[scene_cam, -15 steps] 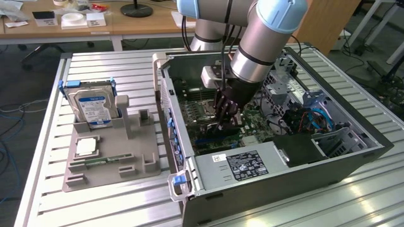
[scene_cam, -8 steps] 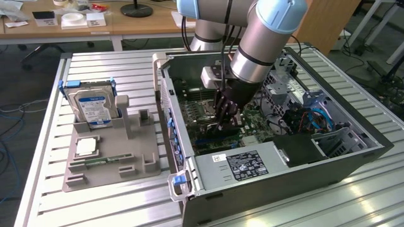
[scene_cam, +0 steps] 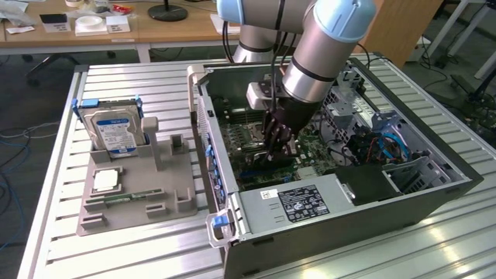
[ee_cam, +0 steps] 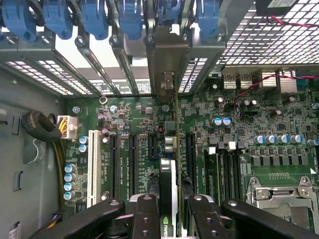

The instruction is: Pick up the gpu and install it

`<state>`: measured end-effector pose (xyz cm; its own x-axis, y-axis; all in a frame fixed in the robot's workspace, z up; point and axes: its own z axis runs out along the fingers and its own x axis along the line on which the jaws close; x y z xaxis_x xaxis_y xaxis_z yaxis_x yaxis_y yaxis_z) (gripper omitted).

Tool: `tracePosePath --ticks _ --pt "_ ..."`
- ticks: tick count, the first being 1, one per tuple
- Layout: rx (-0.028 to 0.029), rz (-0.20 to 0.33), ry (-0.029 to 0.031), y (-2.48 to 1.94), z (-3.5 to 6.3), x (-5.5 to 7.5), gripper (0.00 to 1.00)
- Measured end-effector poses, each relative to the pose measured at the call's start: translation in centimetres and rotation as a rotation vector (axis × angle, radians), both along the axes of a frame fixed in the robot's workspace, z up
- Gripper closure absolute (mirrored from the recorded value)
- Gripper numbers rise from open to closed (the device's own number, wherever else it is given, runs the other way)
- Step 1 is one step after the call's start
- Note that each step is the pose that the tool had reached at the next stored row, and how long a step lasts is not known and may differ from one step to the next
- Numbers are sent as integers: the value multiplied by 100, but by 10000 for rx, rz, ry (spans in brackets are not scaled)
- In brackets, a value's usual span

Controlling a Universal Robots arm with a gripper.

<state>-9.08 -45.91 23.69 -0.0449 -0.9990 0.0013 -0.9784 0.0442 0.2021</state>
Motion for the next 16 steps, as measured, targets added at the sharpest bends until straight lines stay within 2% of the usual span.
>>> tracePosePath --ticks 13,14,16 --pt "7 -7 -3 1 -20 -9 73" --pt "4 -5 -4 1 -18 -8 67" --pt "0 -1 -1 0 -16 -7 67"
